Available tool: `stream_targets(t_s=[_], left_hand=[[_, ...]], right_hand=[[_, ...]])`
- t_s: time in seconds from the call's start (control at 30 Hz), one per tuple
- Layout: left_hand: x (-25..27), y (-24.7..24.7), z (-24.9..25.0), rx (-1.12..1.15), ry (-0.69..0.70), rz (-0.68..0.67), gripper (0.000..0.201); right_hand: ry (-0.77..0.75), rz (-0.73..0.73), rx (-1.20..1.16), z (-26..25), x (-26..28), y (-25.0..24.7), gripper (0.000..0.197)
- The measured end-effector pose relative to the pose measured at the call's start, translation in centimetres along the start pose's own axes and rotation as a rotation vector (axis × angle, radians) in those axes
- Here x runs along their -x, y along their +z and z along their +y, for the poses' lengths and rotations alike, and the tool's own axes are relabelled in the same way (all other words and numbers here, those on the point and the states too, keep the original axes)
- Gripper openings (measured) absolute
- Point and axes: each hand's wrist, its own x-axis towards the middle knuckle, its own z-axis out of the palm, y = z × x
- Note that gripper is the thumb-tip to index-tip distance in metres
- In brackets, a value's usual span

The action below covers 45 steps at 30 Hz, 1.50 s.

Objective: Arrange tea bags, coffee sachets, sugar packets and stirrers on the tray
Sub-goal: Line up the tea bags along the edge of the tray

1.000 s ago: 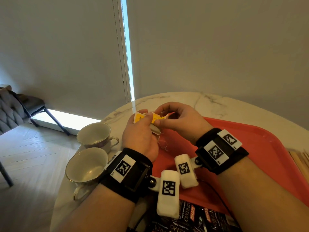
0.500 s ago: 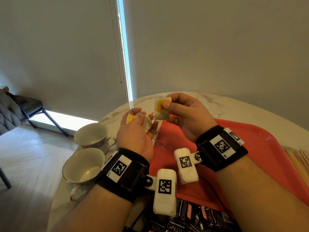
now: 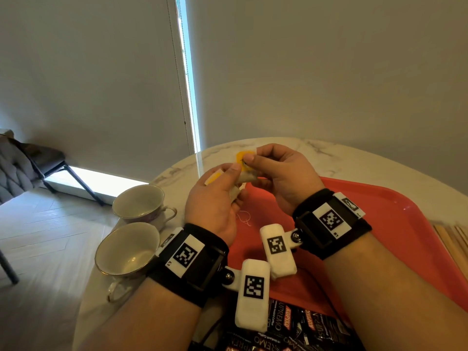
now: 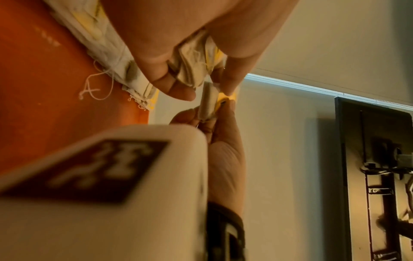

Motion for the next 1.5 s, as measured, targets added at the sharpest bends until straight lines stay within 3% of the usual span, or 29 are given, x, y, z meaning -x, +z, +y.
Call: stream_targets(t_s=[0.07, 0.17, 0.3, 0.43, 0.7, 1.13, 1.37, 1.5], left_hand=[[-0.1, -0.1, 0.2, -0.016, 0.018, 0.017, 0.013], [-0.3, -0.2, 0.4, -0.031, 0.028, 0.042, 0.006], [-0.6, -0.4, 0.6, -0.062, 0.078, 0.124, 0.013], [-0.8, -0.7, 1.1, -0.095, 0.130, 0.197, 0.030], [-0.6, -0.6, 1.3, -0.097, 0.155, 0.226, 0.033], [-1.2, -0.8, 1.2, -0.057, 0.128, 0.205, 0.030], [-1.3, -0.7, 1.2, -0.008, 0.110, 0.218, 0.028], [-1.0, -0.6, 1.2, 0.087, 0.022, 0.175, 0.024]], right_hand=[[0.052, -0.056, 0.001, -0.1, -0.1, 0.0, 0.010], [0.096, -0.103, 0.058, -0.4, -0.2, -0.1, 0.028], [0.083, 0.015, 0.104, -1.0, -0.3, -0.2, 0.028], [0.247, 0.177, -0.035, 0.0, -1.4, -1.0, 0.019], [0.446, 0.150, 0.171, 3.0, -1.8, -0.1, 0.019], [0.518, 0.144, 0.297, 3.5, -2.4, 1.0, 0.008], [0.516, 0.211, 0.202, 3.3, -1.9, 0.7, 0.009], [0.490, 0.199, 0.141, 2.6, -1.4, 0.5, 0.011]])
